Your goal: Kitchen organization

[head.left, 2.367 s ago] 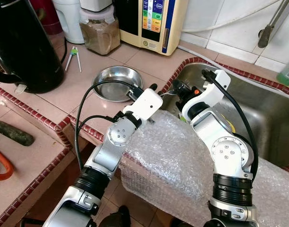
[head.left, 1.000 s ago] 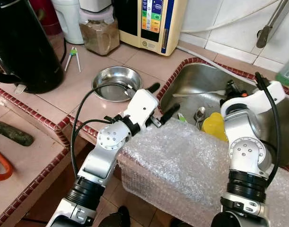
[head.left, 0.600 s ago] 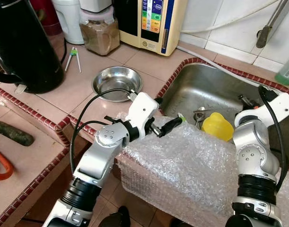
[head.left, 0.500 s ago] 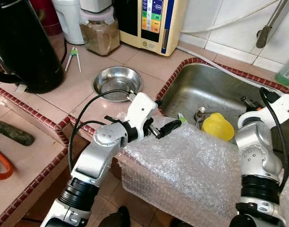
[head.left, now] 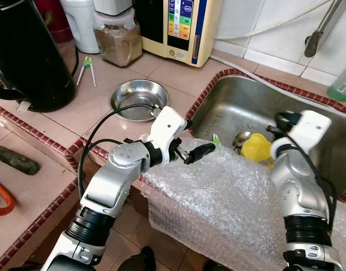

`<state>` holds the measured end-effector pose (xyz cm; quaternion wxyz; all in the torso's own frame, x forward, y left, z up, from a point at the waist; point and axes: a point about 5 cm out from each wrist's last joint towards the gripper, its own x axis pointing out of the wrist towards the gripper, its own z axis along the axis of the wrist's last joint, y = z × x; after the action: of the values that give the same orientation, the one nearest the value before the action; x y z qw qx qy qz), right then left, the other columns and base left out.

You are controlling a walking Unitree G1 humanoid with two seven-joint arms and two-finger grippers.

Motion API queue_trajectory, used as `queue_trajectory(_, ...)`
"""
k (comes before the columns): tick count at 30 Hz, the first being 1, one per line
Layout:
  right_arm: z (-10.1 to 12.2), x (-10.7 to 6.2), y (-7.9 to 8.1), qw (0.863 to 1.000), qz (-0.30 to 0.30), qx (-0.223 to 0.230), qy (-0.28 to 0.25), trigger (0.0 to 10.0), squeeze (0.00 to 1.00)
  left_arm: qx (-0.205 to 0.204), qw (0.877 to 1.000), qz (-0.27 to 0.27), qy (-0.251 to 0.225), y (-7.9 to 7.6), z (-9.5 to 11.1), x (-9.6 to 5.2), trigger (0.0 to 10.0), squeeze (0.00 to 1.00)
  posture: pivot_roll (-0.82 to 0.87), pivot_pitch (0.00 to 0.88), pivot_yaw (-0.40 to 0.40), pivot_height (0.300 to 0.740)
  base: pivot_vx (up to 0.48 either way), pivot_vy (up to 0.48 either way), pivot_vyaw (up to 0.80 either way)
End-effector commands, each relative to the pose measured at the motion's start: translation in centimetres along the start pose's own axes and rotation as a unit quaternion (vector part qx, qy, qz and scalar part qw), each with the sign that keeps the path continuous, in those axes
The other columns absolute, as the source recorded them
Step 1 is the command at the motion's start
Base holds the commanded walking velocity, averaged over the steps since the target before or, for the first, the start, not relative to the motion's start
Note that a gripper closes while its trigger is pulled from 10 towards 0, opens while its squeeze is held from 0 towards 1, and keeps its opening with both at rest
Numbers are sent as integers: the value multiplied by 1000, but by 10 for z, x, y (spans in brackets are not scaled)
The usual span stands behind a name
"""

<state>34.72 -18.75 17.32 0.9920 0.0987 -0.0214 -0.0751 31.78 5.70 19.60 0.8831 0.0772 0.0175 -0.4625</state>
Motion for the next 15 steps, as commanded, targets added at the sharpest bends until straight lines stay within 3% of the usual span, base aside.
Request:
queue_trajectory(1,7,-2,3,1000,14,-5,-19,10000,1000,9,1000,-1,7,0,2,-1,10000,1000,15,174,-25,740,0,0,0)
queue_trajectory(6,17,-4,19,996,67,-22,-51,10000,1000,34,999,22,18,9,3,-5,10000,1000,17,173,-27,740,0,0,0)
queue_trajectory(8,23,-7,25,994,84,-20,-65,10000,1000,33,998,45,4,15,7,-5,10000,1000,18,173,-27,740,0,0,0)
queue_trajectory(9,31,-12,35,990,114,12,-79,10000,1000,40,996,82,-19,23,14,-6,10000,1000,18,173,-27,740,0,0,0)
queue_trajectory(13,36,-20,47,983,159,11,-94,10000,1000,47,990,127,-45,32,22,-9,10000,1000,15,174,-28,740,0,0,0)
queue_trajectory(14,35,-23,49,982,165,3,-94,10000,1000,47,987,147,-53,36,23,-11,10000,882,14,175,-28,740,0,0,0)
queue_trajectory(15,34,-23,49,982,166,1,-94,10000,1000,48,985,154,-56,37,24,-12,10000,882,14,175,-28,740,0,0,0)
